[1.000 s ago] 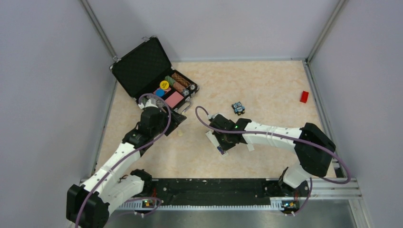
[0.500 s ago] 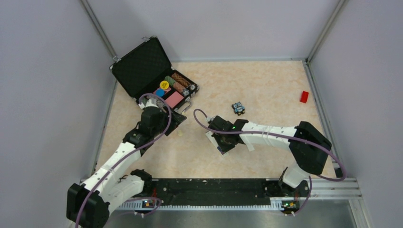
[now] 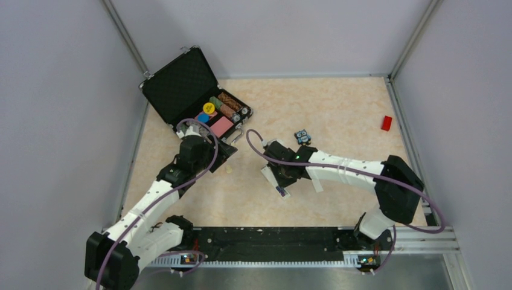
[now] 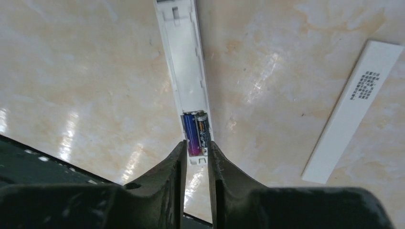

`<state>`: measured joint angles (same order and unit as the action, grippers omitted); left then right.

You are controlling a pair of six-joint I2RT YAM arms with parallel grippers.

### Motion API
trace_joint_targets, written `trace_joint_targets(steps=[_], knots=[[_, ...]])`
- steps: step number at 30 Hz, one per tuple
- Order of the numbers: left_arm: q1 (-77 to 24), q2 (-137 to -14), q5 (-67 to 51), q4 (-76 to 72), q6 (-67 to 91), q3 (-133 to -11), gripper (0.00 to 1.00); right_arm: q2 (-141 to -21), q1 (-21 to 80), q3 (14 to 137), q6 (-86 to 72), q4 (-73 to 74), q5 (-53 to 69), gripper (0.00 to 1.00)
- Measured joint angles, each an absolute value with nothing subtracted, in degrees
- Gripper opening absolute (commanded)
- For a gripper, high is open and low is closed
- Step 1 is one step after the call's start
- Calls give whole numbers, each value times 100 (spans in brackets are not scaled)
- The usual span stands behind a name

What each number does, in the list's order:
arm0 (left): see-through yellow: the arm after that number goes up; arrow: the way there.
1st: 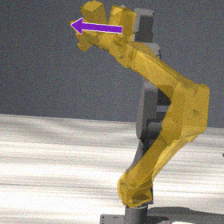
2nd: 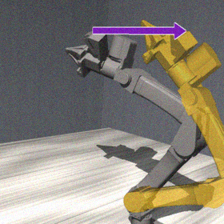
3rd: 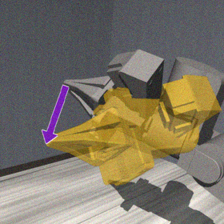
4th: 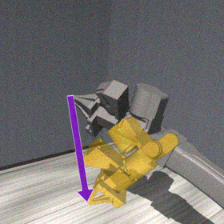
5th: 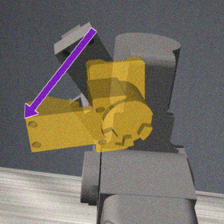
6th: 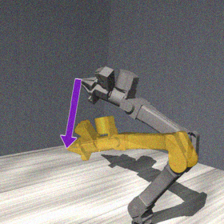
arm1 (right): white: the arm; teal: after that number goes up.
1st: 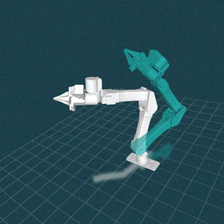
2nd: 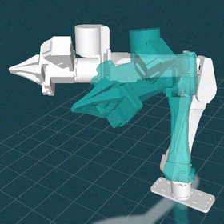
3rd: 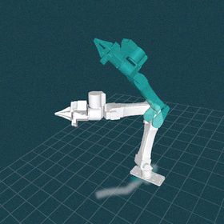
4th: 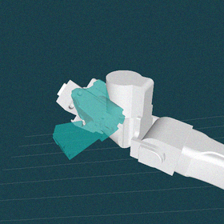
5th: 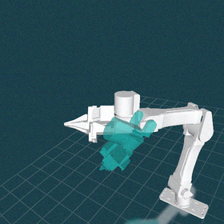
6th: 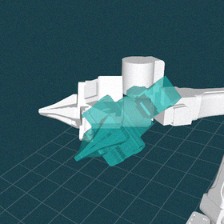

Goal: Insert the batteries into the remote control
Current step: Adjust the battery in the remote control, then pick up the battery cover at the center of the board.

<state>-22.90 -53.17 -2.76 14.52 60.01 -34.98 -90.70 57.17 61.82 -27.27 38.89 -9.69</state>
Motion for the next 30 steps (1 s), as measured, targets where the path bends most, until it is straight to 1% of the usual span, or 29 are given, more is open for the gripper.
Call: trace_joint_targets(steps=[4,8,10,13,17,20,26,29,30], knots=[[-2290,-5395,-279,1446,5996,-3498,70,-8670,5522,6497,-2950,4034,-1050,47],[-2290,-5450,-346,1345,5961,-3498,70,-8392,5157,6504,-3216,4294,-1393,70],[-2290,-5502,-438,1282,5902,-3500,70,-8348,4919,6357,-3374,4421,-1581,76],[-2290,-5618,-580,1236,5804,-3520,70,-8346,4556,5902,-3527,4613,-1826,81],[-2290,-5815,-799,1199,5660,-3594,70,-8401,4261,5371,-3562,4853,-2095,82],[-2290,-5918,-908,1197,5566,-3658,70,-8475,4128,5157,-3544,4866,-2123,79],[-2290,-5942,-1009,1192,5463,-3697,70,-8549,3828,4759,-3378,4591,-1778,63],[-2290,-5944,-1031,1192,5406,-3715,70,-8584,3795,4731,-3264,4477,-1568,53],[-2290,-5944,-1041,1192,5398,-3719,70,-8602,3795,4731,-3232,4427,-1500,51]])
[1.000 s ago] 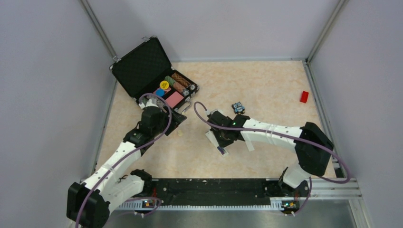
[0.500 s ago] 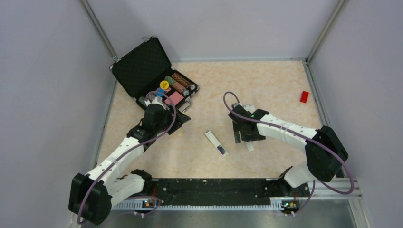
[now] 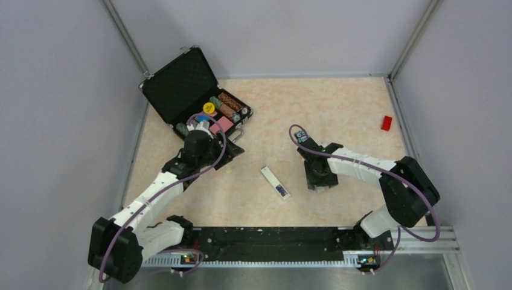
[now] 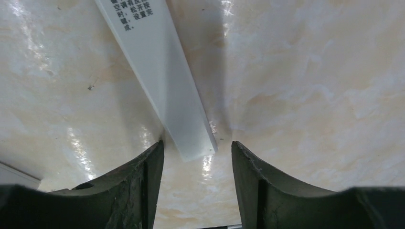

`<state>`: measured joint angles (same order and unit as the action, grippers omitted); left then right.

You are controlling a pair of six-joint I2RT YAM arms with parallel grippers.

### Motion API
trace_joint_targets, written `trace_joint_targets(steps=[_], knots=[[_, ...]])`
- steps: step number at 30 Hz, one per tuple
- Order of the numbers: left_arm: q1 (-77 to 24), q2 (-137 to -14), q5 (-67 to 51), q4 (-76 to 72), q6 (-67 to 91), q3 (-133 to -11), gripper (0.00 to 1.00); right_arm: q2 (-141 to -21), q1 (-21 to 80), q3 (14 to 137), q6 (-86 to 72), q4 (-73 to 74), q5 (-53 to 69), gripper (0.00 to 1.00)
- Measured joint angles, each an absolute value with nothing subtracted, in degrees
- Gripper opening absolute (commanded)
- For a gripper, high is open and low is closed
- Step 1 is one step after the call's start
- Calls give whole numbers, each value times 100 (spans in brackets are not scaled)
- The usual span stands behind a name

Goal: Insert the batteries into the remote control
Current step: Pick up the battery cover at the center of the board.

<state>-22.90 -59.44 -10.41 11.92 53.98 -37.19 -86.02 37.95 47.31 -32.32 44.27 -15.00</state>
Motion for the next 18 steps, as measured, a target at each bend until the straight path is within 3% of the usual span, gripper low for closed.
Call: trace_joint_targets(steps=[6,9,18], knots=[[-2290,-5951,-1072,1192,5378,-3734,70,-8659,3795,4731,-3116,4272,-1260,39],[-2290,-5953,-1087,1192,5378,-3734,70,-8672,3791,4729,-3100,4219,-1162,38],[-2290,-6040,-1269,1162,5369,-3756,69,-8663,3769,4724,-3111,4185,-932,56]])
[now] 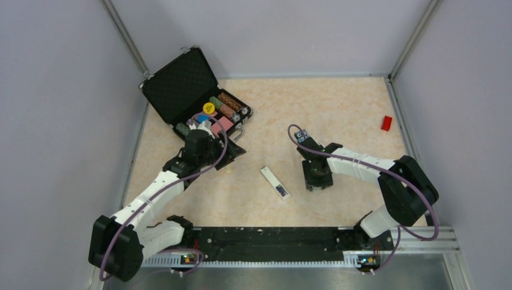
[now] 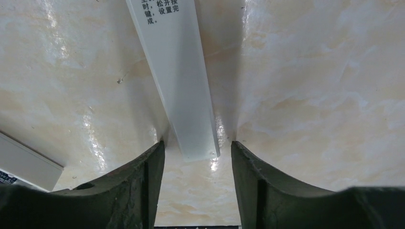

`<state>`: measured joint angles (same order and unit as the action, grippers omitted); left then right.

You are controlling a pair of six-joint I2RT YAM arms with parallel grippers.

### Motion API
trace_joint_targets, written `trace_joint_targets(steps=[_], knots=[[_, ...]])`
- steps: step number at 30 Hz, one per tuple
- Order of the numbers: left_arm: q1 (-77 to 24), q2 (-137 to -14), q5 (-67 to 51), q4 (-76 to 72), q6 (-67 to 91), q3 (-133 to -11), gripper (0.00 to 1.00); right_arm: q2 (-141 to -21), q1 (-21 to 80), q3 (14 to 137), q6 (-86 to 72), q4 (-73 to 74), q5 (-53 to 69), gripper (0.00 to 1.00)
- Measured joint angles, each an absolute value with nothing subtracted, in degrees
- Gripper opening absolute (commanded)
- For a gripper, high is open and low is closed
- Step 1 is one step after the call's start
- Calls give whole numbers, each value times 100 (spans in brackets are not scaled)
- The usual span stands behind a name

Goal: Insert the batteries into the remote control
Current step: Pick up the battery cover at the center of the board.

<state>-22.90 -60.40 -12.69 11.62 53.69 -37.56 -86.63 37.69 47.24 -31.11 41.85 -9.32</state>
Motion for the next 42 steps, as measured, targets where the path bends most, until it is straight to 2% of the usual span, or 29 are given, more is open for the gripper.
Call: trace_joint_targets(steps=[6,19,28,42], knots=[[-2290,-6143,-1369,1146,5363,-3774,69,-8600,3769,4672,-3142,4150,-932,52],[-2294,-6344,-1737,808,5365,-3774,69,-8512,3758,4525,-3155,3983,-698,28],[-2519,-7030,-2108,401,5358,-4018,69,-8296,3758,4375,-3173,3837,-666,26],[-3002,-8152,-2456,-97,5247,-4676,69,-7682,3758,4366,-3253,3529,235,27]])
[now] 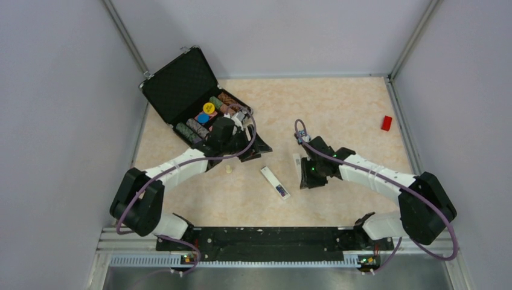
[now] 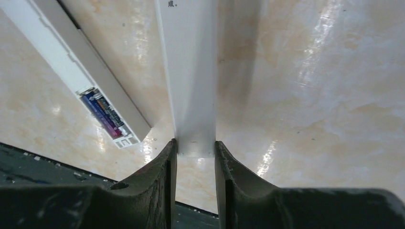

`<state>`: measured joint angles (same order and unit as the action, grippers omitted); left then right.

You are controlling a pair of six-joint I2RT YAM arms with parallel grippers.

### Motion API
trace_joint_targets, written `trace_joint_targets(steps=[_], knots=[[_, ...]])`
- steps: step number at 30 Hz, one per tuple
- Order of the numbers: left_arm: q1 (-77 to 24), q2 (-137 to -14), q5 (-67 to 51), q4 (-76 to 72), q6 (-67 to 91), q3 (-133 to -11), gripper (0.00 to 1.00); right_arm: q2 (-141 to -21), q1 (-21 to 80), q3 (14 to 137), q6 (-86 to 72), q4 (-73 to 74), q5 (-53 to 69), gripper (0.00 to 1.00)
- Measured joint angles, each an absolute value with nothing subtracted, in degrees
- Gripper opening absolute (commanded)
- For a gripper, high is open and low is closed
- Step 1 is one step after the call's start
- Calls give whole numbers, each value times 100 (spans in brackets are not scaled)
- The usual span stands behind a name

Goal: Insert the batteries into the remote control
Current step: Pick up the battery cover at the center of the board, then load the battery cover into the remote control.

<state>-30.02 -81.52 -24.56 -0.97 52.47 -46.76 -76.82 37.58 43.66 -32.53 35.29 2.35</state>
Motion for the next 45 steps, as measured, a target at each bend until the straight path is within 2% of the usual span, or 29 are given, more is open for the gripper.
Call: trace_joint_targets(steps=[16,21,36,38,40,45], knots=[[-3389,-9703,-2818,-307,5238,-5457,65,-7384,3758,4359,-3065,2718,1651,27],[-3417,-9806,-2980,-368,5266,-5463,54,-7349,3767,4359,-2958,2571,1848,27],[-3459,-9994,-3369,-858,5717,-5474,0,-7376,3975,4362,-2810,2473,1820,26],[-3461,-9994,-3369,-923,5752,-5474,0,-7376,3992,4362,-2808,2460,1761,27],[-3465,-9994,-3378,-969,5782,-5474,0,-7376,4007,4364,-2808,2447,1715,32],[-3465,-9990,-3363,-1096,5942,-5413,0,-7369,4034,4368,-2825,2416,1592,60]])
